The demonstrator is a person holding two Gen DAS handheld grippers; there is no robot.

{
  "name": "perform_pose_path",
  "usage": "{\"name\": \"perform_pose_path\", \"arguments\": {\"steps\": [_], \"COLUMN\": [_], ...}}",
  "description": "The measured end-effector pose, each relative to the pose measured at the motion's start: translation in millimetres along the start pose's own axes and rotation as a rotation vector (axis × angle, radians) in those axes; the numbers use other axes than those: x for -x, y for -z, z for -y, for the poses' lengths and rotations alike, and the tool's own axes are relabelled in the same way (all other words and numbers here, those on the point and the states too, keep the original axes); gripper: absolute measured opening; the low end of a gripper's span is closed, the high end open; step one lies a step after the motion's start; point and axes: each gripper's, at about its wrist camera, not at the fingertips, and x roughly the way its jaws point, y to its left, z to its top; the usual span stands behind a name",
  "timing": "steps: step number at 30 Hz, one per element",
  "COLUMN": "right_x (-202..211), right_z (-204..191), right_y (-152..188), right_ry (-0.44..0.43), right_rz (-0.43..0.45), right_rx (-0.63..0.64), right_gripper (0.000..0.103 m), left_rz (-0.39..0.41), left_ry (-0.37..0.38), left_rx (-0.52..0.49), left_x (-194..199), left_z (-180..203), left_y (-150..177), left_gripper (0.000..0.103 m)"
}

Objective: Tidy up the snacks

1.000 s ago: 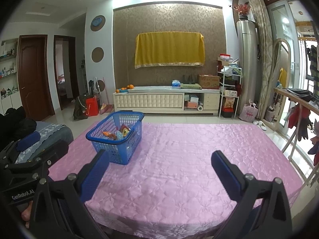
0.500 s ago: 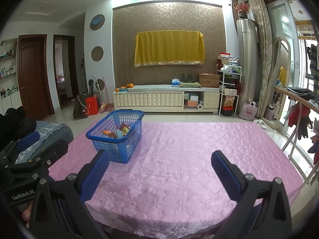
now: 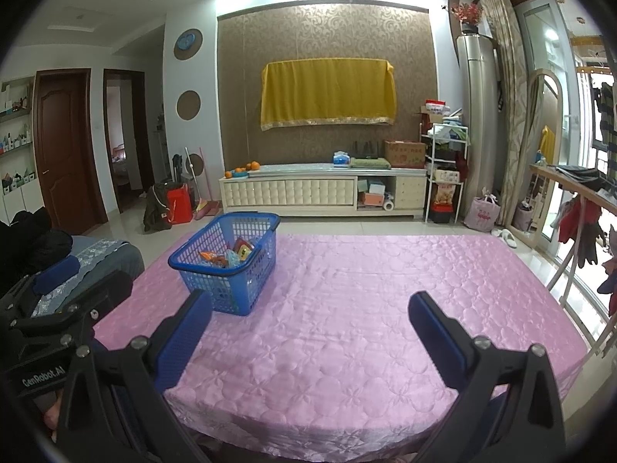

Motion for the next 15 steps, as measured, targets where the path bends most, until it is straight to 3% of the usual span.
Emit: {"name": "perform_pose_path", "arguments": {"steps": [15], "right_x": [5.3], "right_z": [-6.1], "right_y": [-2.1], "right_ry": [0.009], "right_rz": [0.004], "right_rx": [0.003], "right_gripper": [0.103], "left_rz": [0.001], "left_ry": [-0.004], "left_rx": [-0.005], "left_x": [3.6], "left_z": [1.2], "left_y": [0.5], "left_gripper": [0.103]}}
